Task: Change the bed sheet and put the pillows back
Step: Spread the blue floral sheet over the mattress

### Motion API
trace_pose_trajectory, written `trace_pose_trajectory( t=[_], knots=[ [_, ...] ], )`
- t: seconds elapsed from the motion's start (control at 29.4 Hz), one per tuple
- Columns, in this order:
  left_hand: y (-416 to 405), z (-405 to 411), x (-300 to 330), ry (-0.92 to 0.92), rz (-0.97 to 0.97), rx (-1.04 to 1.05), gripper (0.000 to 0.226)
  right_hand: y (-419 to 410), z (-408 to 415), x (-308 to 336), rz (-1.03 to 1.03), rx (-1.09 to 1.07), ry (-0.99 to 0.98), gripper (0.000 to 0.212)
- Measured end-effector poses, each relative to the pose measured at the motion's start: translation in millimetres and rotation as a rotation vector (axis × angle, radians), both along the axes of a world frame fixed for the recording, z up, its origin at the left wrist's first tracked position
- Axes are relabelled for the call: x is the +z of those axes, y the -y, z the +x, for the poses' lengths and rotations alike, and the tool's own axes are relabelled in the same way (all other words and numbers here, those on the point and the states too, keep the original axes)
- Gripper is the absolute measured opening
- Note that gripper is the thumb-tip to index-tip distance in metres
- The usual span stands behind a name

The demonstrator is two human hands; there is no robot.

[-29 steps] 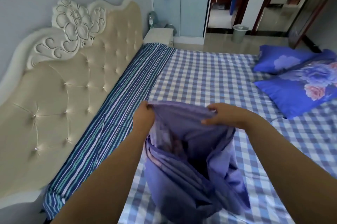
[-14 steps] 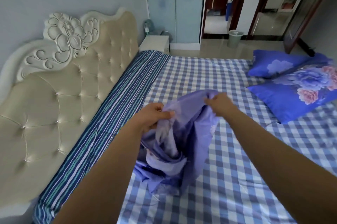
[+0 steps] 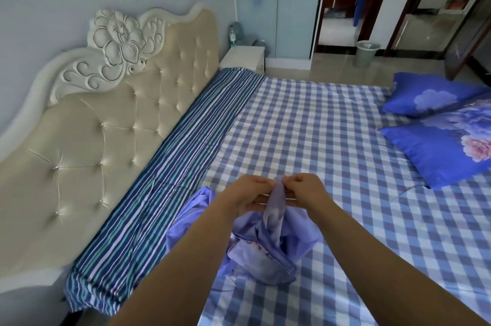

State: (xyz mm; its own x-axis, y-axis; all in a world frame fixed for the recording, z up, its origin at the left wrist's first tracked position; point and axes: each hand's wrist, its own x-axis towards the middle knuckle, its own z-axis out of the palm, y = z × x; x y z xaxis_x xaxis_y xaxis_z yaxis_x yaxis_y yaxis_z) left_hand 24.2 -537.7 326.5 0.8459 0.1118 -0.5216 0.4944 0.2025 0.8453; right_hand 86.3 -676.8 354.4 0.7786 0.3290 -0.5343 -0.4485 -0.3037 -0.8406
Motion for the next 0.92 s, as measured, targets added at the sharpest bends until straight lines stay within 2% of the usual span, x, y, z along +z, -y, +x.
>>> trace_pose_trajectory(
  t=[0.1, 0.24, 0.34, 0.41, 0.48, 0.51, 0.61, 0.68, 0.75, 0.85, 0.88, 0.92],
  knots=[
    [1, -4, 1, -0.049, -0.196, 0.100, 0.029, -5, -3, -3, -0.006, 0.019, 0.029, 0.021],
    [-2, -13, 0, -0.090, -0.339, 0.203, 0.037, -7, -8, -1, 0.044, -0.028, 0.029, 0.025],
    [-1, -19, -4, -0.071, -0.313, 0.179, 0.036, -10, -12, 4, 0.025, 0.054, 0.056, 0.031],
    [1, -21, -8, -0.041, -0.271, 0.149, 0.029, -13, -18, 3, -0.083, 0.186, 0.098, 0.039],
    [4, -23, -11, -0.024, -0.200, 0.126, 0.016, -14, -23, 4, -0.141, 0.242, 0.101, 0.034],
    [6, -24, -13, -0.025, -0.165, 0.124, 0.010, -14, -25, 4, -0.132, 0.226, 0.084, 0.027],
    [9, -26, -18, -0.027, -0.129, 0.140, 0.023, -12, -23, -3, -0.047, 0.133, -0.044, 0.015],
    [8, -29, -19, -0.028, -0.191, 0.170, 0.021, -11, -24, -13, 0.017, 0.020, -0.104, 0.026],
    [0, -29, -19, -0.031, -0.297, 0.282, 0.028, -8, -22, -20, 0.181, -0.178, -0.197, 0.035],
    [-22, -29, -22, -0.052, -0.385, 0.621, 0.028, 6, 1, -29, 0.440, -0.431, -0.433, 0.041],
    [-34, -29, -22, -0.054, -0.411, 0.728, 0.028, 13, 11, -31, 0.380, -0.444, -0.416, 0.044],
    [-48, -31, -21, -0.049, -0.413, 0.803, 0.030, 20, 20, -33, 0.226, -0.384, -0.297, 0.050]
  ],
)
